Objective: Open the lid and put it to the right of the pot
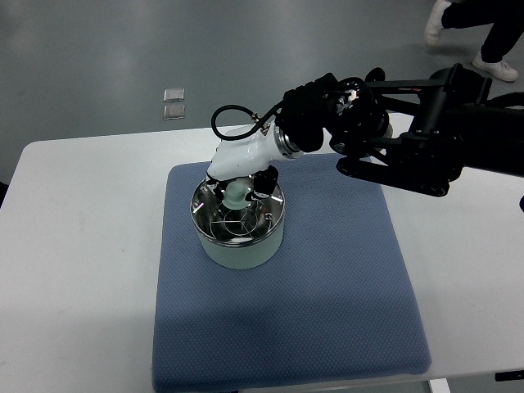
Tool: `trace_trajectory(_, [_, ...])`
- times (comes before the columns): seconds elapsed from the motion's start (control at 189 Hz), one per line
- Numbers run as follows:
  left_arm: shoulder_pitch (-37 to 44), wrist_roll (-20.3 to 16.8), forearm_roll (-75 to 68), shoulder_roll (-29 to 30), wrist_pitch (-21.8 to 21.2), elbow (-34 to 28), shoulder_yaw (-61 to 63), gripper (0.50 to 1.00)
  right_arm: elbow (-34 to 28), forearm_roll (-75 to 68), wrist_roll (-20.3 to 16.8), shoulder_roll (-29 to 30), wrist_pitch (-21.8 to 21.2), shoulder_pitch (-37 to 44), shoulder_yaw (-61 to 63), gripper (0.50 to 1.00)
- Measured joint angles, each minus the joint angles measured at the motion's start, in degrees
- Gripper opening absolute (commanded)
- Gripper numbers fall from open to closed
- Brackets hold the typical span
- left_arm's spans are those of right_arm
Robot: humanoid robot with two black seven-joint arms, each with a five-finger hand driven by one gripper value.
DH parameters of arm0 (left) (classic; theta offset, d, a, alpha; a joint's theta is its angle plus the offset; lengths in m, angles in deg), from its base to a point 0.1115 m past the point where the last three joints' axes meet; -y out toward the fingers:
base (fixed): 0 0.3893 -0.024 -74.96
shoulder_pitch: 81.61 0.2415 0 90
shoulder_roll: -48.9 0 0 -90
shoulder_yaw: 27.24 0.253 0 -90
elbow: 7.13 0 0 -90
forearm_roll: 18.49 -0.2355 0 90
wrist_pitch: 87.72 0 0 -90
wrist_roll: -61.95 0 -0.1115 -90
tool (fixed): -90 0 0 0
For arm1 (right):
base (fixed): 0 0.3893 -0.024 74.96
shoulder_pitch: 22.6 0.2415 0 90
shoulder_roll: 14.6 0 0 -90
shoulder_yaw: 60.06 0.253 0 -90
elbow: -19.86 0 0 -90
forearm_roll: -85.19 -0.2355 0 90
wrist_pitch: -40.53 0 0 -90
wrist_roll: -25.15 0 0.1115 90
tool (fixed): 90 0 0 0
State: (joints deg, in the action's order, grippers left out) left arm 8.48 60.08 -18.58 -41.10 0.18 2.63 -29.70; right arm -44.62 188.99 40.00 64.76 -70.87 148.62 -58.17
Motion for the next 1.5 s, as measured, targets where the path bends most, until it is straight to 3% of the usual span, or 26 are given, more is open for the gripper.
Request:
trace_trajectory(0.65, [0.0, 0.0, 0.0, 0.0, 0.0, 0.0, 0.0, 1.000, 0.8, 0.1, -0.8, 0.3, 0.0, -0.4, 0.0, 0.660])
trace_trajectory(0.74, [0.0, 0.0, 0.0, 0.0, 0.0, 0.0, 0.0, 1.000, 0.9, 0.0, -0.8, 0.3, 0.0, -0.4, 0.0, 0.648])
trace_trajectory(0.746, [0.0, 0.0, 0.0, 0.0, 0.0, 0.0, 0.0, 1.000, 0.9, 0.0, -0.8, 0.3, 0.0, -0.4, 0.0, 0.619])
trace_trajectory(0.873, [0.0, 0.0, 0.0, 0.0, 0.0, 0.0, 0.0, 1.000, 0.9, 0.0, -0.8, 0.3, 0.0, -0.3, 0.0, 0.586])
trace_trajectory(0.878, [0.0, 0.0, 0.0, 0.0, 0.0, 0.0, 0.0, 1.000, 0.9, 0.0, -0.8, 0.3, 0.0, -0.3, 0.0, 0.540])
trace_trajectory(0.931, [0.0, 0.0, 0.0, 0.0, 0.0, 0.0, 0.0, 1.000, 0.9, 0.0, -0.8, 0.3, 0.0, -0.3, 0.0, 0.500])
trace_trajectory(1.502, [0.0, 0.0, 0.0, 0.0, 0.0, 0.0, 0.0, 1.000, 0.8, -0.1, -0.7, 0.0, -0.1, -0.3, 0.0, 0.500])
